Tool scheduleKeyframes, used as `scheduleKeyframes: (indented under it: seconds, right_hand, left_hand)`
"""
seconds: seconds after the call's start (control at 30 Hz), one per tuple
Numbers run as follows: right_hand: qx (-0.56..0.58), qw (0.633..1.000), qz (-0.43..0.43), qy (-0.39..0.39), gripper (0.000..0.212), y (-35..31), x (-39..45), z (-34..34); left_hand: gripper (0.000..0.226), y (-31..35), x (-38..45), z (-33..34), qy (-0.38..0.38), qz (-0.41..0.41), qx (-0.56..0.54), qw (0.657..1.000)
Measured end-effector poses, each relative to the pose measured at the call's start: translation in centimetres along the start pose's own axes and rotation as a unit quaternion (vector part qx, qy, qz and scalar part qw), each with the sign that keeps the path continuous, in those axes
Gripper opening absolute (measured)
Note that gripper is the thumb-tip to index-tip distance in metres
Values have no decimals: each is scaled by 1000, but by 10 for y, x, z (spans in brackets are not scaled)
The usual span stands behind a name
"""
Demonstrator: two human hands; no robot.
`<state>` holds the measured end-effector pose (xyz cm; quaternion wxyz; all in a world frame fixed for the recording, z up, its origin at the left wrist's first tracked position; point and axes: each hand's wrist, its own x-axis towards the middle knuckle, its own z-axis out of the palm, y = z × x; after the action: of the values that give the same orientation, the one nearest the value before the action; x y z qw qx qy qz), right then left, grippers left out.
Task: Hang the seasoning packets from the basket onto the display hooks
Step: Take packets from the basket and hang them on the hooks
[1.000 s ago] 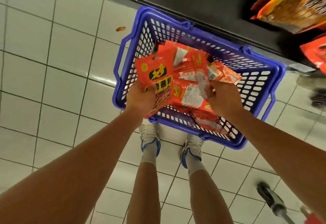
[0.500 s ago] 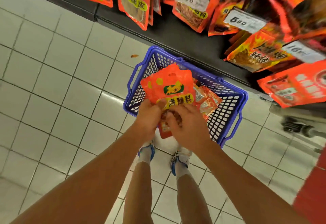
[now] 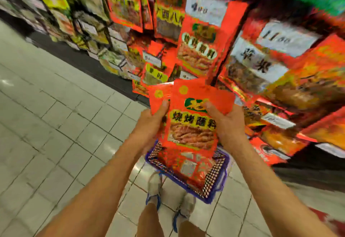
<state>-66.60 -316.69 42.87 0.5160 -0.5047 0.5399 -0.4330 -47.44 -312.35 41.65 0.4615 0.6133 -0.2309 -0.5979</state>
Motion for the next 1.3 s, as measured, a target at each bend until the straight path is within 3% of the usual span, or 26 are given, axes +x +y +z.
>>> scheduleKeyframes:
  seconds: [0.13, 0.23, 0.33, 0.47, 0.63, 0.77, 0.9, 1.3]
  right_hand:
    - [28, 997, -76, 18, 21, -118, 1, -20]
    - [23, 991, -122, 52, 9, -184, 10, -30]
    - [7, 980, -178, 86, 14, -242, 14, -33]
    - [4, 958, -250, 139, 14, -308, 20, -35]
    - [18, 926, -324, 192, 10, -391, 29, -35]
    - [9, 910, -351, 222, 9, -437, 44, -27]
    - [-35, 908, -341, 241, 22, -462, 75, -14]
    - [-4, 929, -273, 251, 15, -508, 117, 9]
  left_hand:
    - [29, 103, -29, -2, 6, 146, 30, 989]
    - [38, 173, -43, -4, -27, 234, 47, 971]
    - [34, 234, -55, -3, -44, 295, 34, 954]
    - [11, 295, -62, 0, -51, 315, -34, 947]
    - [16, 366, -73, -13, -45, 360, -92, 927]
    - [22, 408, -80, -14, -97, 391, -85, 911]
    - [25, 434, -78, -1, -118, 414, -83, 899]
    - [15, 470, -56, 21, -192, 418, -60, 886]
